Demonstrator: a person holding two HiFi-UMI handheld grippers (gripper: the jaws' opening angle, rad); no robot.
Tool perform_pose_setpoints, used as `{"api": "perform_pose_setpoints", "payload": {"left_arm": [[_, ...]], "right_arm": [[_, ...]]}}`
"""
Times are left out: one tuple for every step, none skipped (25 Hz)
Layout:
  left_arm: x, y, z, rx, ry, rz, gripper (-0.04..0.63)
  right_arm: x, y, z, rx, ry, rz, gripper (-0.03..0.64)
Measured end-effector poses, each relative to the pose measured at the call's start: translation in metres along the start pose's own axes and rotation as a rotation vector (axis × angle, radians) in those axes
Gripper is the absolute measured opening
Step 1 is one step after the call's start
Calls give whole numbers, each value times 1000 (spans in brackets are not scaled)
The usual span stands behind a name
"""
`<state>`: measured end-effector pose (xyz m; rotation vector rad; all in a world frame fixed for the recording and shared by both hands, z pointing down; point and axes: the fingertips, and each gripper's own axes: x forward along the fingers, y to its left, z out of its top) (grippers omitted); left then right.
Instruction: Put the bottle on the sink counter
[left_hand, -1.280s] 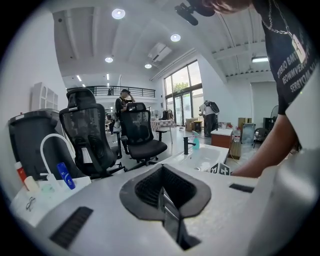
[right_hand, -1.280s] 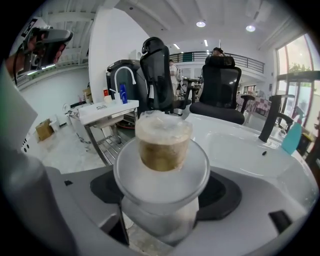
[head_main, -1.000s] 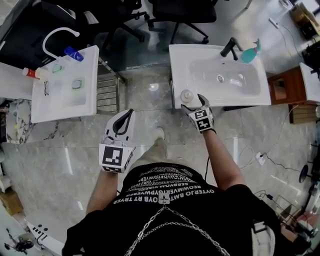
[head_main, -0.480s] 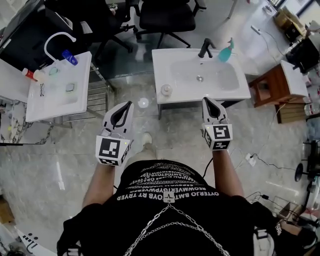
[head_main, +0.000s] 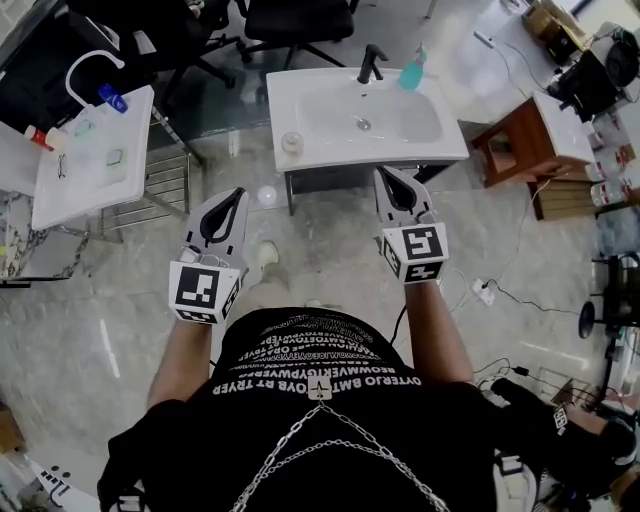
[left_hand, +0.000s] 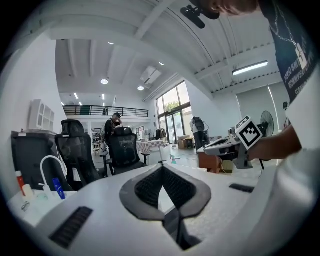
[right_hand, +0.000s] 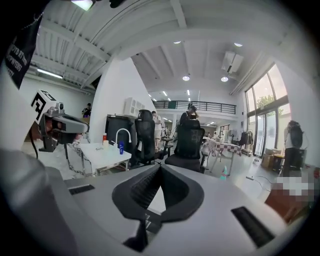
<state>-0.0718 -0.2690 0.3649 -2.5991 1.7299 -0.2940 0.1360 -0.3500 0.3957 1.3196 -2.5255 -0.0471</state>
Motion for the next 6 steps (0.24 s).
{"api": "perform_pose_setpoints", "payload": {"left_arm": [[-2, -4, -2, -1, 6, -4, 6], [-4, -7, -4, 0, 12, -6, 6], [-6, -7, -4, 3, 16, -7, 5], [-7, -8, -5, 7, 19, -8, 5], [-8, -9, -4, 13, 20, -9, 6], [-8, -10, -4, 18, 21, -11, 6]], "right_arm": [[-3, 2, -2, -6, 4, 2, -3], [-5, 5, -4, -12, 7, 3, -3], [-6, 7, -5, -15, 10, 4, -3], [-7, 9, -5, -14, 10, 6, -3], [-7, 11, -5, -12, 9, 7, -3], [-8, 13, -4, -9, 8, 9, -3]]}}
